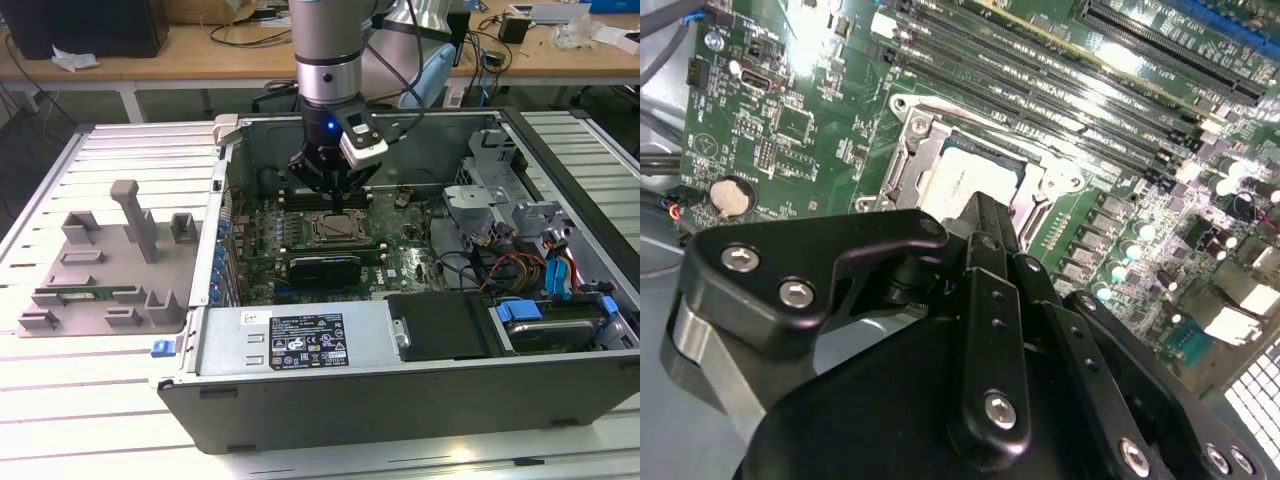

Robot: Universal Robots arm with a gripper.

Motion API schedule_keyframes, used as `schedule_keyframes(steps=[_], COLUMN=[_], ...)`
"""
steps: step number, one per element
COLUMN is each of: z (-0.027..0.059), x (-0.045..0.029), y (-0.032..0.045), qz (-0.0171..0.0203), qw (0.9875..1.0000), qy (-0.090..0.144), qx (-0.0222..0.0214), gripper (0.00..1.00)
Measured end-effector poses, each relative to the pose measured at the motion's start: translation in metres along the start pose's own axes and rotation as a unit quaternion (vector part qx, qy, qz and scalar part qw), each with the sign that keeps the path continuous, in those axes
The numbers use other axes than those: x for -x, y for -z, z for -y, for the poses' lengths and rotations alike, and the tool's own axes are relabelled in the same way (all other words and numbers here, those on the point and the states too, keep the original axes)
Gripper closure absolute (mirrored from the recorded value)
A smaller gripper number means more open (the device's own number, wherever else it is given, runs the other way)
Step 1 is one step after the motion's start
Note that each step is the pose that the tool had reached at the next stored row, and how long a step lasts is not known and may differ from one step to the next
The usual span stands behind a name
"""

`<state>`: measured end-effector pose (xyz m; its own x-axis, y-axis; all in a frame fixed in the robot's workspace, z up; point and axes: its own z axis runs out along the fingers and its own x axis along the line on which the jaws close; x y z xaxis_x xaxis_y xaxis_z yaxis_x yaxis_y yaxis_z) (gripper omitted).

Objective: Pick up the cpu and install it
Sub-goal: 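Install the second cpu locking lever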

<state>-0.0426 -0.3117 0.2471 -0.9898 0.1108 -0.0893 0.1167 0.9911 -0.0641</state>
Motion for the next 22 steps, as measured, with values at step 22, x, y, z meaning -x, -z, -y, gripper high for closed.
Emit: schedule_keyframes(steps=[22], z=[0.0411], x=[0.0009], y=[-0.0132], qz=[0.0014], qw=[0.9980], qy=[0.060], qx=[0.0198], gripper=[0.89])
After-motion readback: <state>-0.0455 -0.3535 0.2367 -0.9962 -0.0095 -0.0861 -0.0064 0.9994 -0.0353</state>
